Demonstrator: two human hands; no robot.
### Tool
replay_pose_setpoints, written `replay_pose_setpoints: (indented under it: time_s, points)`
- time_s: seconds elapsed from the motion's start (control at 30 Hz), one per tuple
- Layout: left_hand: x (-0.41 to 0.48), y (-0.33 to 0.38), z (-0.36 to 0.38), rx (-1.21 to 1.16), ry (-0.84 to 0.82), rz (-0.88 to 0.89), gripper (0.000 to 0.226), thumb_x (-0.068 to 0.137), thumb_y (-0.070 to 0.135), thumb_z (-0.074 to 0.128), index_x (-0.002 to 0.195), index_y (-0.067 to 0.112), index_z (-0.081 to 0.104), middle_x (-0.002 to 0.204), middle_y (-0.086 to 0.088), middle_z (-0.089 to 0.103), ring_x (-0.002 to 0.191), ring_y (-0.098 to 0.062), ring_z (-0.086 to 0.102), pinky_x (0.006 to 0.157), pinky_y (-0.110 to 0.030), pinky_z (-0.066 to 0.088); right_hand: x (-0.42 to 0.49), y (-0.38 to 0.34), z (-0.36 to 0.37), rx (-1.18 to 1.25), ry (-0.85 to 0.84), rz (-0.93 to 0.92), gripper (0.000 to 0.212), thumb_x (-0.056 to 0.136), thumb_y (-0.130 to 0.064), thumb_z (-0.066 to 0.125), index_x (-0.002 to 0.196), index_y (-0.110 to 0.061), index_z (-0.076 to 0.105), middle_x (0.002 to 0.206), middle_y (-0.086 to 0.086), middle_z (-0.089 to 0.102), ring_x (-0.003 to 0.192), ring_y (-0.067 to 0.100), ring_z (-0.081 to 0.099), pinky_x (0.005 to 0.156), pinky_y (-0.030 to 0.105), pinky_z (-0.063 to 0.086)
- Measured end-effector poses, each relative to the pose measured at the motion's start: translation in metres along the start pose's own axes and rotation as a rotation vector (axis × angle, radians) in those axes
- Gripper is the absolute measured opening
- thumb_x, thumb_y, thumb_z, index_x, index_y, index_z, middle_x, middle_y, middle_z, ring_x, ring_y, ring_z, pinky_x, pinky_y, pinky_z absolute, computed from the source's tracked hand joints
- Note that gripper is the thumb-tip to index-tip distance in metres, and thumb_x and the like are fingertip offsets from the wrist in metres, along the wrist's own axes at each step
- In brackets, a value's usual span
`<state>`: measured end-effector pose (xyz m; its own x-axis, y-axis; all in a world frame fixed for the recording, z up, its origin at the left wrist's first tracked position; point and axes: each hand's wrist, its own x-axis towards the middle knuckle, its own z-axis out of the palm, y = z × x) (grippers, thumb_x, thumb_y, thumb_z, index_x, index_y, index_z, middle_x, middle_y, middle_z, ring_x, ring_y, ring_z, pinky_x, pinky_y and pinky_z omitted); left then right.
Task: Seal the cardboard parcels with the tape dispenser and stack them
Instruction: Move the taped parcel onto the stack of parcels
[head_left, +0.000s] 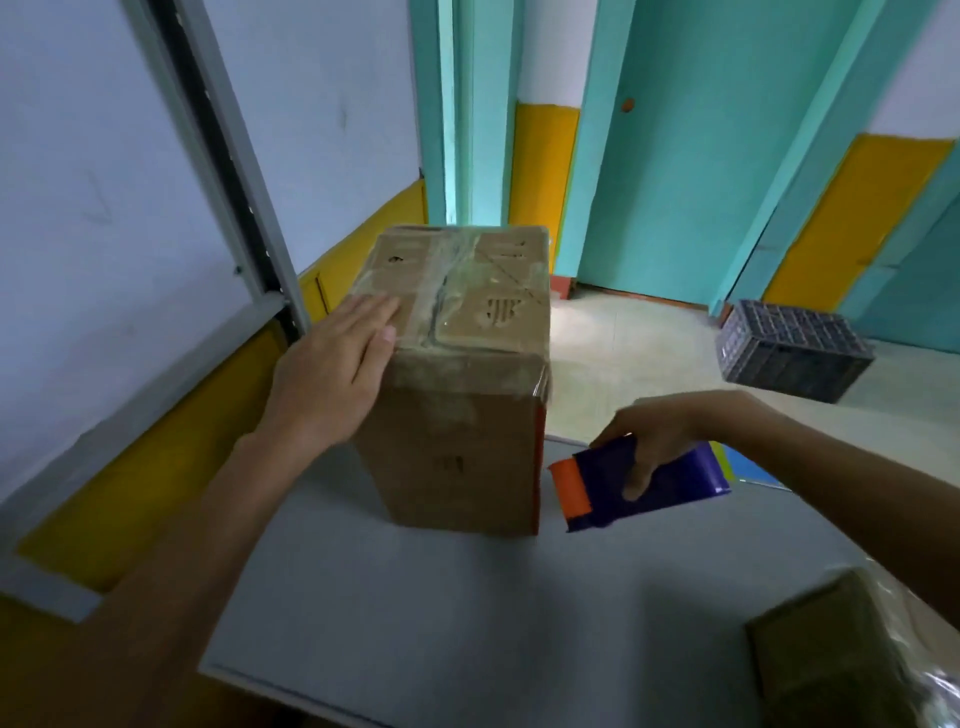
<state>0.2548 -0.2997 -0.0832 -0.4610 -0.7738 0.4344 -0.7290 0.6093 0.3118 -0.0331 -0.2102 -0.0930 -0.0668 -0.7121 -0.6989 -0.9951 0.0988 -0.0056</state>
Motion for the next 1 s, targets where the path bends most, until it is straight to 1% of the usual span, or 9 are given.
replay_pose_setpoints:
  time_s: [0.3,0.4,0.57,0.63,0.73,0.83,0.9,0.93,1.0]
  points:
    - [0.016,0.022,0.011,0.043,-0.068,-0.008,0.049,0.101,0.036,0.020,0.144,0.015,0.033,0.151,-0.003,0.032,0.141,-0.017,0.021,0.112,-0.028,0.014,0.039,0.002,0.047,0.161,-0.202,-0.057,0.060,0.080,-0.036,0.070,0.134,-0.024,0.046,0.124,0.000,0.058,0.110,0.020,0.056,0.092,0.036,0.050]
    - [0.013,0.020,0.011,0.032,-0.062,0.004,0.049,0.101,0.035,0.021,0.144,0.015,0.033,0.151,-0.004,0.032,0.141,-0.018,0.022,0.112,-0.029,0.014,0.054,0.003,0.079,0.192,-0.219,-0.009,0.061,0.080,-0.035,0.070,0.135,-0.022,0.046,0.129,0.003,0.055,0.114,0.023,0.054,0.096,0.040,0.048]
    - [0.012,0.018,0.005,-0.031,-0.100,0.031,0.051,0.101,0.040,0.022,0.149,0.024,0.016,0.152,-0.001,0.029,0.141,-0.017,0.021,0.111,-0.036,0.021,0.057,0.020,0.113,0.214,-0.274,0.101,0.063,0.081,-0.034,0.069,0.138,-0.023,0.044,0.136,0.004,0.051,0.122,0.025,0.050,0.100,0.039,0.042]
    - [0.014,0.018,0.003,-0.186,-0.084,-0.002,0.049,0.100,0.040,0.026,0.147,0.027,0.021,0.151,0.001,0.032,0.139,-0.015,0.025,0.110,-0.036,0.023,0.054,0.030,0.117,0.235,-0.275,0.140,0.063,0.082,-0.033,0.068,0.139,-0.024,0.042,0.138,0.003,0.048,0.125,0.025,0.047,0.102,0.039,0.040]
    - [0.015,0.012,0.000,-0.619,0.082,-0.159,0.035,0.098,0.035,0.041,0.130,0.028,0.053,0.134,0.002,0.053,0.123,-0.013,0.047,0.106,-0.039,0.038,0.053,0.041,0.121,0.220,-0.272,0.198,0.066,0.081,-0.036,0.068,0.139,-0.023,0.040,0.141,0.003,0.045,0.127,0.024,0.044,0.105,0.040,0.038]
    - [0.009,0.000,0.000,-0.736,0.184,-0.218,0.019,0.094,0.025,0.051,0.103,0.034,0.065,0.119,0.011,0.059,0.114,-0.005,0.051,0.102,-0.035,0.042,0.053,0.043,0.125,0.203,-0.236,0.221,0.075,0.080,-0.039,0.068,0.144,-0.028,0.030,0.147,0.003,0.034,0.134,0.026,0.035,0.107,0.042,0.034]
    - [0.001,-0.008,0.004,-0.649,0.177,-0.169,0.019,0.093,0.025,0.053,0.102,0.040,0.062,0.124,0.019,0.052,0.116,0.006,0.043,0.103,-0.027,0.036,0.051,0.043,0.124,0.259,-0.182,0.198,0.081,0.081,-0.044,0.066,0.147,-0.031,0.021,0.153,0.004,0.026,0.139,0.028,0.026,0.111,0.046,0.027]
    - [-0.003,-0.012,0.006,-0.618,0.170,-0.146,0.019,0.093,0.028,0.053,0.106,0.041,0.061,0.126,0.022,0.048,0.116,0.010,0.039,0.104,-0.028,0.033,0.047,0.042,0.119,0.297,-0.106,0.169,0.083,0.082,-0.047,0.066,0.148,-0.030,0.019,0.154,0.004,0.025,0.141,0.027,0.024,0.113,0.047,0.024]
    - [-0.008,-0.019,0.009,-0.620,0.161,-0.116,0.021,0.093,0.038,0.050,0.113,0.042,0.058,0.131,0.023,0.043,0.122,0.010,0.034,0.110,-0.035,0.030,0.033,0.036,0.101,0.403,0.227,0.076,0.084,0.080,-0.055,0.062,0.148,-0.029,0.020,0.153,0.004,0.026,0.140,0.023,0.025,0.112,0.041,0.023]
